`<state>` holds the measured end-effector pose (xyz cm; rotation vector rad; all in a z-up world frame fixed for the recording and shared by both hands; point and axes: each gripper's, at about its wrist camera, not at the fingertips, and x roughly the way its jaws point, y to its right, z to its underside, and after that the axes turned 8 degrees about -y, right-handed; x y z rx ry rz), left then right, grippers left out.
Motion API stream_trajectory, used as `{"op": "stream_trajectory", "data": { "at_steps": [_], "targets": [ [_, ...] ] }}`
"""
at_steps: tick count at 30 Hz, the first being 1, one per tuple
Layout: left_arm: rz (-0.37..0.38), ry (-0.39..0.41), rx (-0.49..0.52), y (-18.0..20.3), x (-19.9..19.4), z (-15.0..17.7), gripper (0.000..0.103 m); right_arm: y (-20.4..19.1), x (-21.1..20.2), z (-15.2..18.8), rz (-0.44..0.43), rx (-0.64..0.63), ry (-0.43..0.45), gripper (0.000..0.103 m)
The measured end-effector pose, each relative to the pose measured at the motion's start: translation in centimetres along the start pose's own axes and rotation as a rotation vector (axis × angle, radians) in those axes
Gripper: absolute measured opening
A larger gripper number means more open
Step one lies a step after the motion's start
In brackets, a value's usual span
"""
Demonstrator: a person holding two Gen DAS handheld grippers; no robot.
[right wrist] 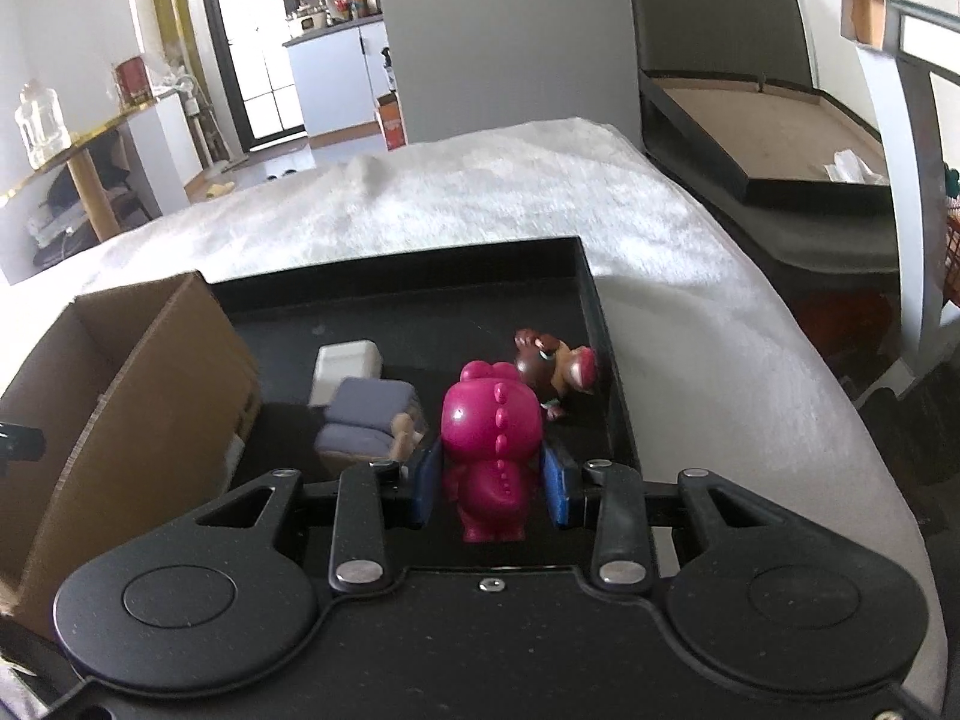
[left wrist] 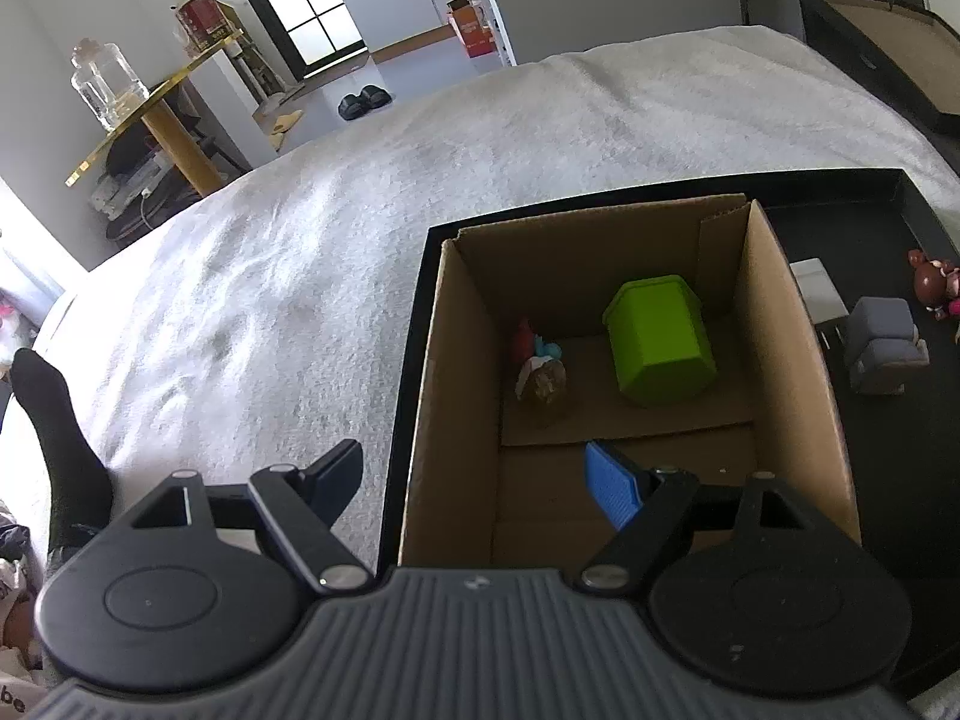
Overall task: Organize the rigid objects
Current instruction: 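Lift the pink figure with the right gripper over the cardboard box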
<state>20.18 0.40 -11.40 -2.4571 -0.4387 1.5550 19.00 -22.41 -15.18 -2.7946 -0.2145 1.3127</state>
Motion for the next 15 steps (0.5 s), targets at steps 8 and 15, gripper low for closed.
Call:
{"op": "stream_trajectory", "data": {
  "at_steps": [8, 15],
  "targets": [
    [0.024, 0.026, 0.013, -0.2, -0.4, 0.1, 0.080, -1.4, -1.6, -0.9, -0.003, -0.061, 0.070, 0.034],
    [0.052, 0.030, -0.016, -0.9, -0.2, 0.3, 0.080, -3.5, -2.7, -1.9, -0.020, -0.118, 0.085, 0.034]
  ]
}}
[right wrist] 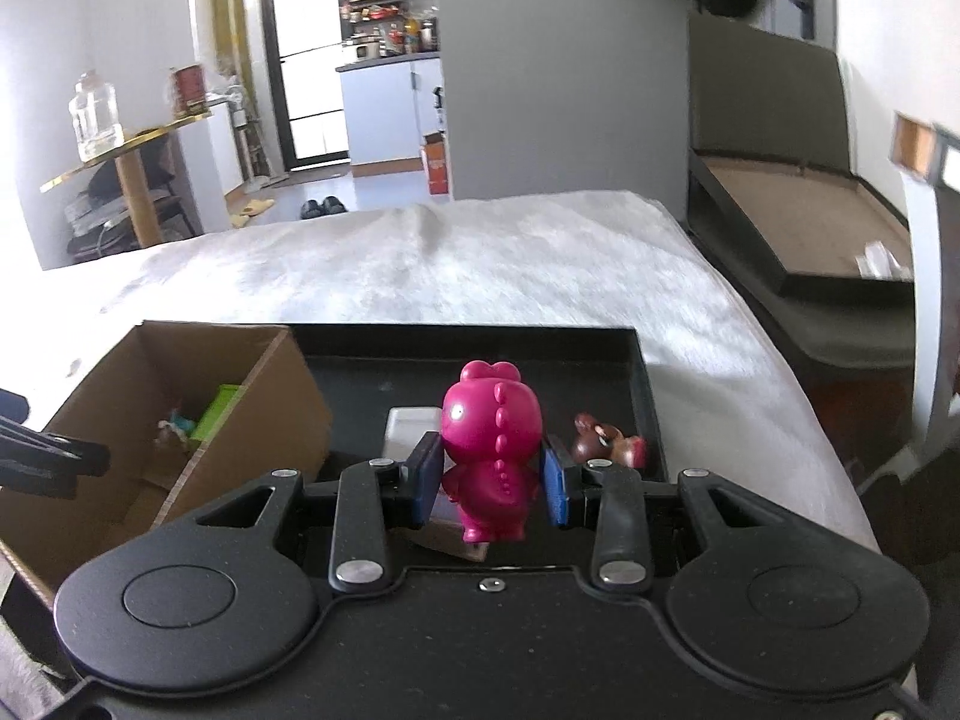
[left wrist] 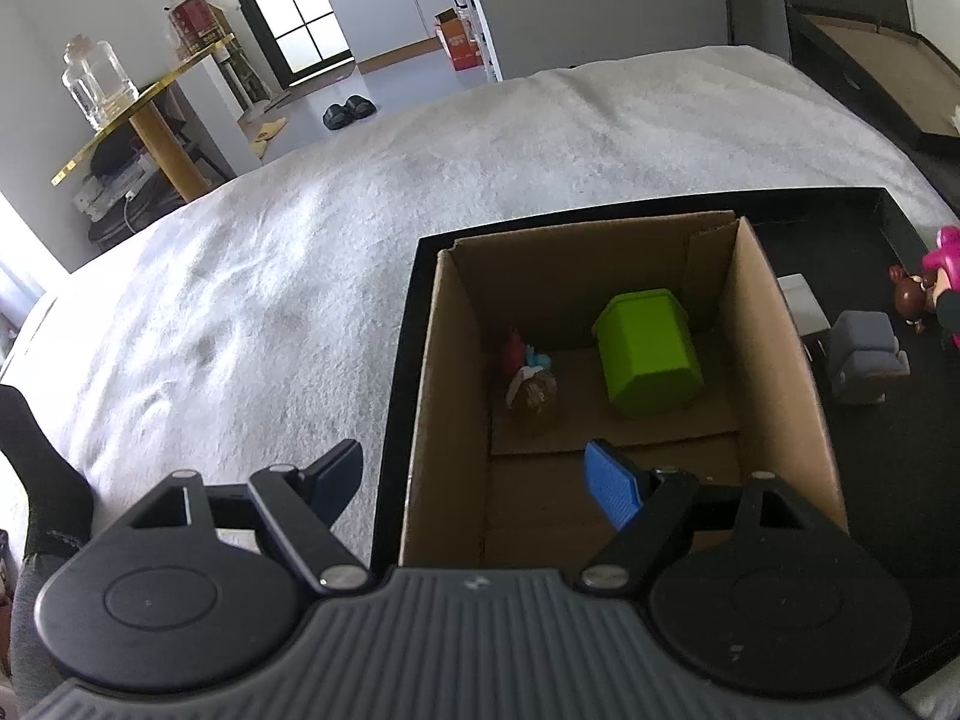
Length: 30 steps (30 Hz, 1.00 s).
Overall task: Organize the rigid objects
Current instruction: 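Lift the pink figure with the right gripper over the cardboard box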
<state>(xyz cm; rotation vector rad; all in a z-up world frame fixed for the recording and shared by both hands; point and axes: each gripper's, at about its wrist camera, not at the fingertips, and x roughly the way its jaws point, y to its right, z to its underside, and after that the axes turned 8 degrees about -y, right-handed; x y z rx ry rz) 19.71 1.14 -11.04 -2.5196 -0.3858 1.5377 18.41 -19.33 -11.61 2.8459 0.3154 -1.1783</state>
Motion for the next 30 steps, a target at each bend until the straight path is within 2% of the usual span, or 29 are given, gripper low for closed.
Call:
{"op": "stream_trajectory", "data": {
  "at_steps": [4, 11, 18, 22, 25, 28, 30],
  "targets": [
    [0.021, 0.008, -0.023, -0.6, 0.0, 0.2, 0.080, -1.2, -0.3, -0.9, -0.017, -0.017, 0.009, 0.034],
    [0.011, 0.034, -0.030, -1.2, 0.5, 0.6, 0.080, -3.8, -1.1, -2.3, -0.040, -0.069, 0.027, 0.034],
    [-0.052, 0.104, -0.012, -1.2, 0.7, 1.5, 0.080, -6.2, -1.3, -3.1, -0.062, -0.135, 0.024, 0.034],
    [-0.016, 0.127, -0.018, -1.5, 0.8, 2.1, 0.076, -7.5, -1.6, -3.3, -0.075, -0.180, 0.017, 0.034],
    [0.006, 0.147, -0.031, -1.7, 0.7, 2.5, 0.066, -8.5, -1.9, -3.4, -0.094, -0.209, 0.012, 0.035],
    [0.030, 0.152, -0.052, -2.0, 0.7, 2.9, 0.049, -9.4, -2.0, -3.5, -0.110, -0.242, 0.002, 0.034],
    [0.052, 0.160, -0.088, -2.5, 0.7, 3.2, 0.033, -9.9, -2.1, -3.6, -0.124, -0.261, -0.002, 0.035]
  ]
}}
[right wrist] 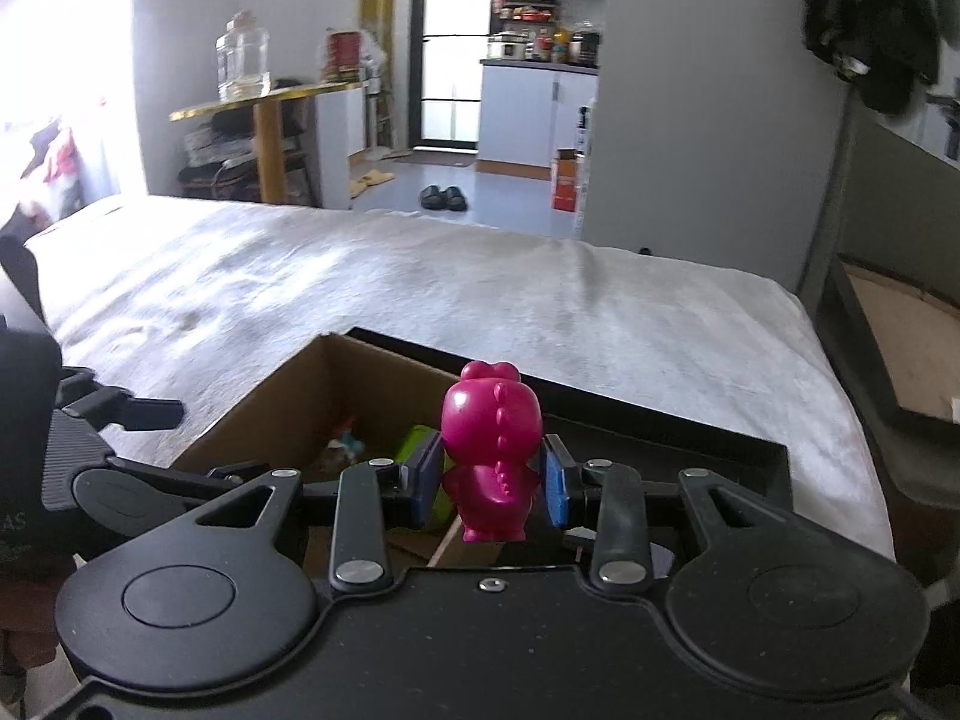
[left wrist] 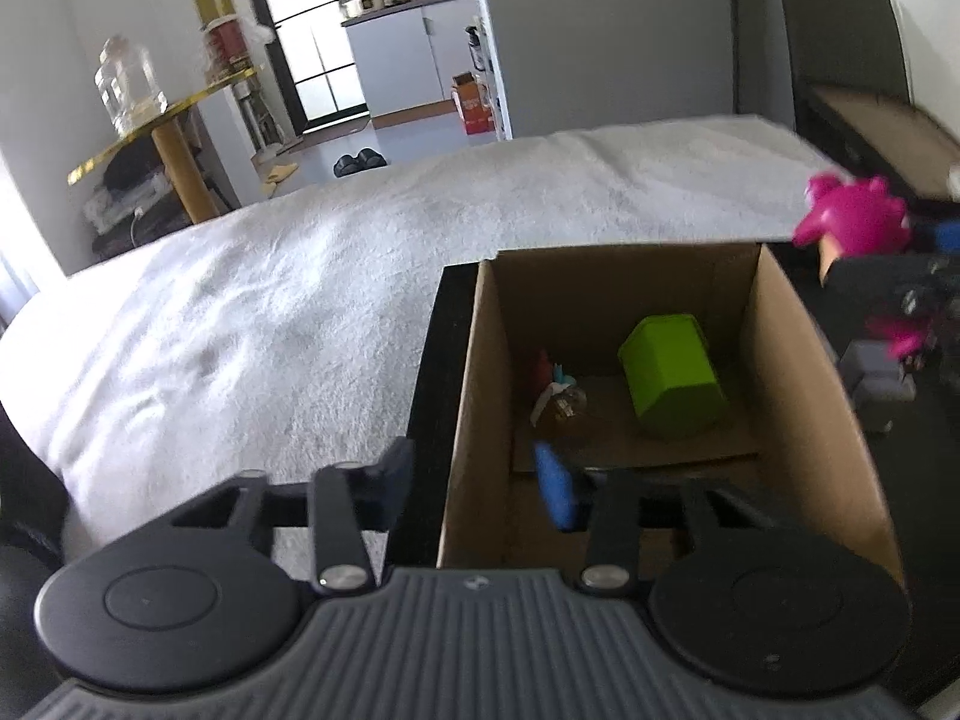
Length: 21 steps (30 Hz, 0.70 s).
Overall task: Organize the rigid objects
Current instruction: 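Lift the pink figure with the right gripper over the cardboard box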
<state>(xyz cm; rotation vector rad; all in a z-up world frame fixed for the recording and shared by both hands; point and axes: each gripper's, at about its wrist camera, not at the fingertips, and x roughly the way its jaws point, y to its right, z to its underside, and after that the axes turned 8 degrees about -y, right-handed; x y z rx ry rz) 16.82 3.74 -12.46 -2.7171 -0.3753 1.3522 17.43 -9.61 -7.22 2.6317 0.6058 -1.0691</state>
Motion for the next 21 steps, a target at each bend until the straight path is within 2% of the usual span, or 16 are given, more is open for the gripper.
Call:
{"op": "stream_trajectory", "data": {
  "at_steps": [4, 10, 14, 21],
  "targets": [
    [-0.003, 0.012, 0.021, -0.1, -0.3, 0.6, 0.031, -0.8, 0.2, -0.5, -0.042, -0.019, -0.021, 0.035],
    [0.029, -0.006, -0.005, -1.0, -0.5, 1.1, 0.025, -2.8, 1.2, -0.9, -0.078, -0.056, -0.059, 0.035],
    [0.060, -0.022, -0.028, -1.8, -0.3, 1.4, 0.014, -4.0, 2.0, -0.8, -0.109, -0.097, -0.091, 0.035],
    [0.108, -0.029, -0.064, -2.5, -0.5, 1.3, 0.010, -5.6, 3.7, -0.4, -0.147, -0.204, -0.169, 0.035]
  ]
}}
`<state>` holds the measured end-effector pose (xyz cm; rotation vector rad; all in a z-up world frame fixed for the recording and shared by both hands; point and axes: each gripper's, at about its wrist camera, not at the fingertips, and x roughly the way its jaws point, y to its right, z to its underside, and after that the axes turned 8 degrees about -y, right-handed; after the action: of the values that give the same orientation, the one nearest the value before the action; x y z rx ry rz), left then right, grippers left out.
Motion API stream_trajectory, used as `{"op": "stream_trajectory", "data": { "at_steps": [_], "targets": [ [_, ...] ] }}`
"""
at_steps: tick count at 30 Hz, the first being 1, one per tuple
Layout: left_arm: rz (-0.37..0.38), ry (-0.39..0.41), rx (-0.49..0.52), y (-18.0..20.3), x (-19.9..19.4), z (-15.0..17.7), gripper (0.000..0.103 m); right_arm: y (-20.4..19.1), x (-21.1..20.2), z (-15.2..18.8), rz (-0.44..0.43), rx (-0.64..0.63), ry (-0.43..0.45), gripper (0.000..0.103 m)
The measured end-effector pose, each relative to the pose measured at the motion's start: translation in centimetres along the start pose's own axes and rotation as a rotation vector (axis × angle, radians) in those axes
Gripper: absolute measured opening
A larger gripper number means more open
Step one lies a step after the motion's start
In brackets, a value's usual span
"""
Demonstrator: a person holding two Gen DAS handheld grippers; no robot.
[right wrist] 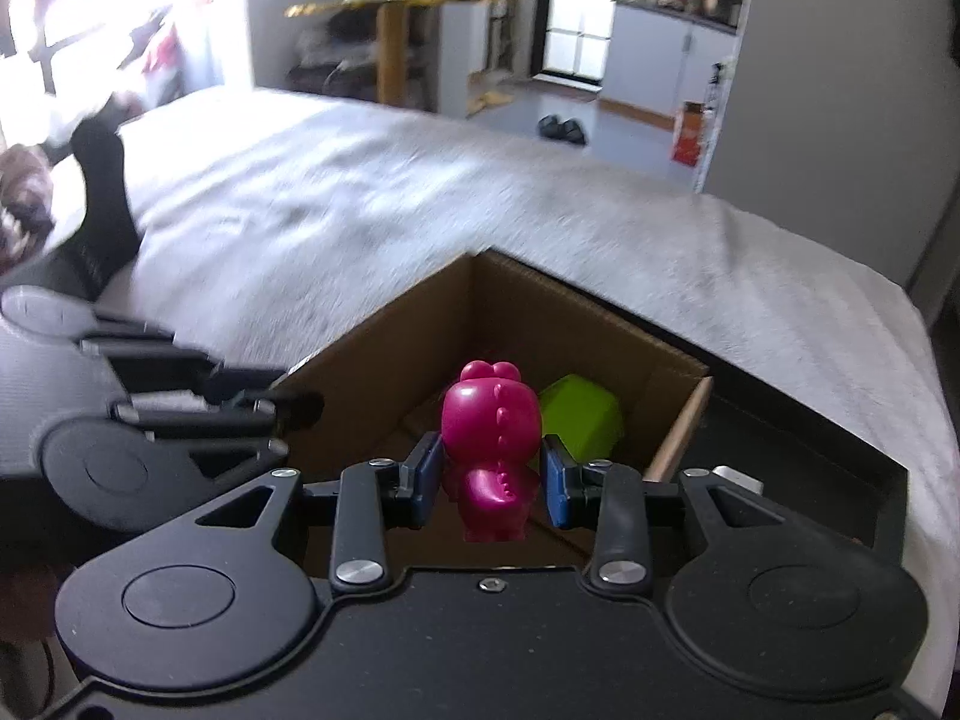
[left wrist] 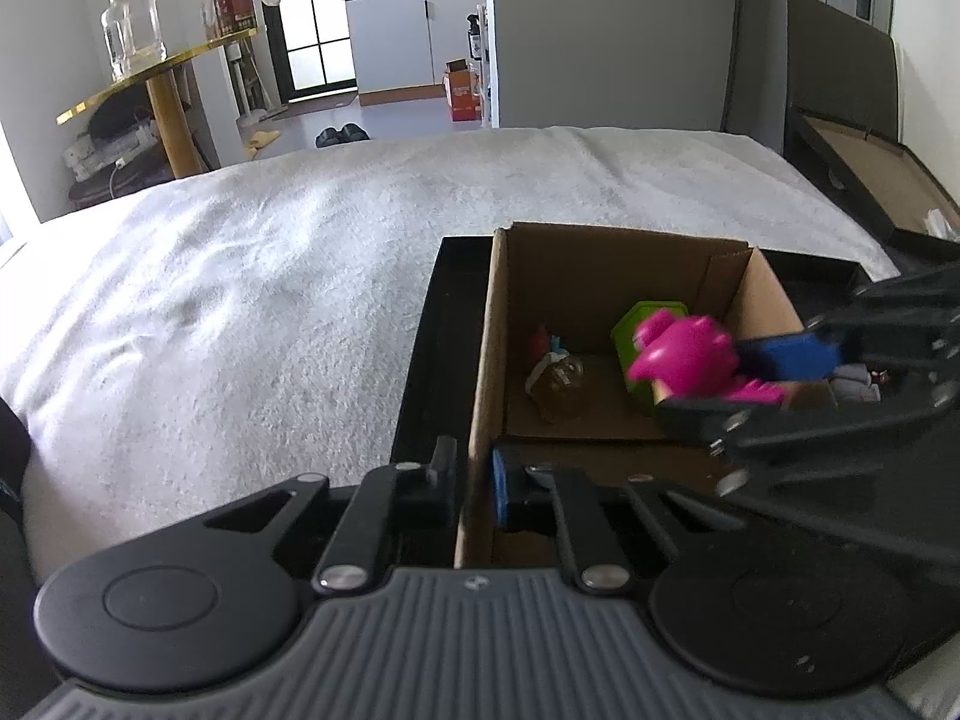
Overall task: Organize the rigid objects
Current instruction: 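Lift the pink figure with the right gripper over the cardboard box, then lower the pink figure into the box and open the right gripper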
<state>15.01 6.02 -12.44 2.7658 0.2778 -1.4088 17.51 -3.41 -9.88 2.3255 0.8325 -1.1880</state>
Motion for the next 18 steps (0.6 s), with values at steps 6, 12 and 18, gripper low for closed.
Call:
{"op": "stream_trajectory", "data": {
  "at_steps": [6, 12, 18],
  "targets": [
    [0.039, -0.007, -0.042, -0.7, 0.1, 0.0, 0.009, -1.3, 1.3, -0.1, 0.026, -0.084, -0.019, 0.035],
    [0.076, -0.018, -0.085, -1.5, 0.2, 0.0, 0.009, -2.3, 1.8, -0.3, 0.063, -0.144, -0.018, 0.036],
    [0.059, -0.015, -0.075, -1.1, 0.2, 0.0, 0.009, -2.2, 1.3, -0.1, 0.094, -0.124, -0.022, 0.037]
  ]
}}
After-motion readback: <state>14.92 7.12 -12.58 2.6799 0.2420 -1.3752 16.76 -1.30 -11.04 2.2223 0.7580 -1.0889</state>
